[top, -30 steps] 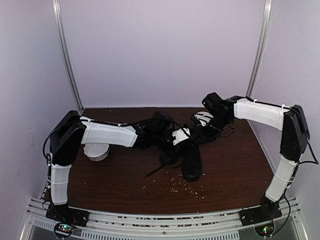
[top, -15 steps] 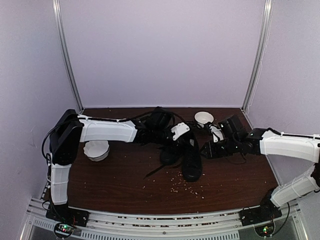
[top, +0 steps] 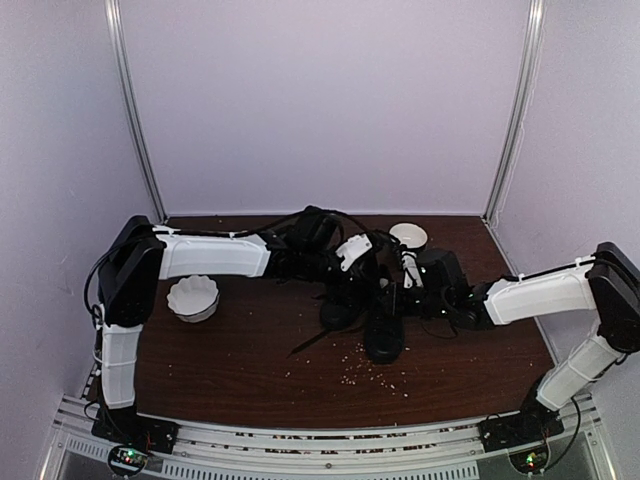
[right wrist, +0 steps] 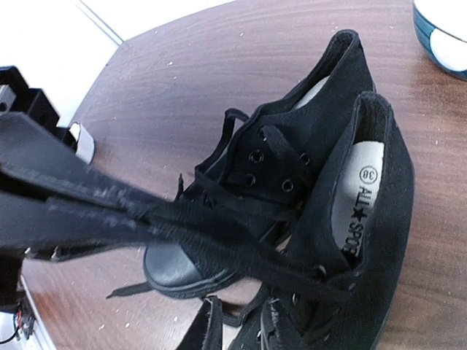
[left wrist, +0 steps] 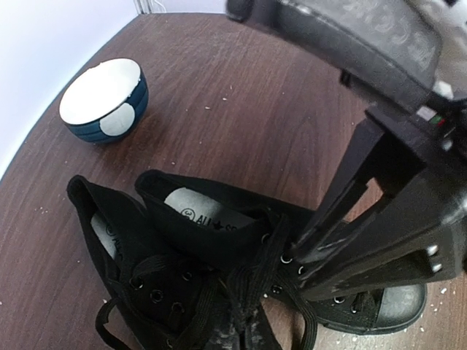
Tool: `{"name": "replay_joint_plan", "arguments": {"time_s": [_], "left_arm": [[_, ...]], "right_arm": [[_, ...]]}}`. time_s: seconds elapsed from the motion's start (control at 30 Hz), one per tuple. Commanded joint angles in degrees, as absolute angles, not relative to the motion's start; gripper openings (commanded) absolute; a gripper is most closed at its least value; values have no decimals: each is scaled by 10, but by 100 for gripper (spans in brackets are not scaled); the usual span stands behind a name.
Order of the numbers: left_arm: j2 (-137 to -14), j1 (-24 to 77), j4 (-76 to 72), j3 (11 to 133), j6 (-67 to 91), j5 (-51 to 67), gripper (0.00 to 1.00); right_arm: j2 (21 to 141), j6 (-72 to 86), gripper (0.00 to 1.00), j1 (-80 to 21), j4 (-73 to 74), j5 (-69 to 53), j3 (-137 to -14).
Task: Tie the shoes
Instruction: Pull the crossed shoelace from the shoe.
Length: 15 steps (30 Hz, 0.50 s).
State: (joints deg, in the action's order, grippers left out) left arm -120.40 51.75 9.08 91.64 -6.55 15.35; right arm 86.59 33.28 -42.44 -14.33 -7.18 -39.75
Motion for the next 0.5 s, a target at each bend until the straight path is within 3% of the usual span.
{"name": "replay_joint_plan", "arguments": {"time_s": [0.0, 0.47], "left_arm": [[-1218, 514, 65, 935, -47, 168, 0], [-1217, 512, 48, 934, -50, 168, 0]], "right_arm": [[890, 335, 18, -428, -198, -29, -406], [939, 353, 20, -428, -223, -7, -404]]}}
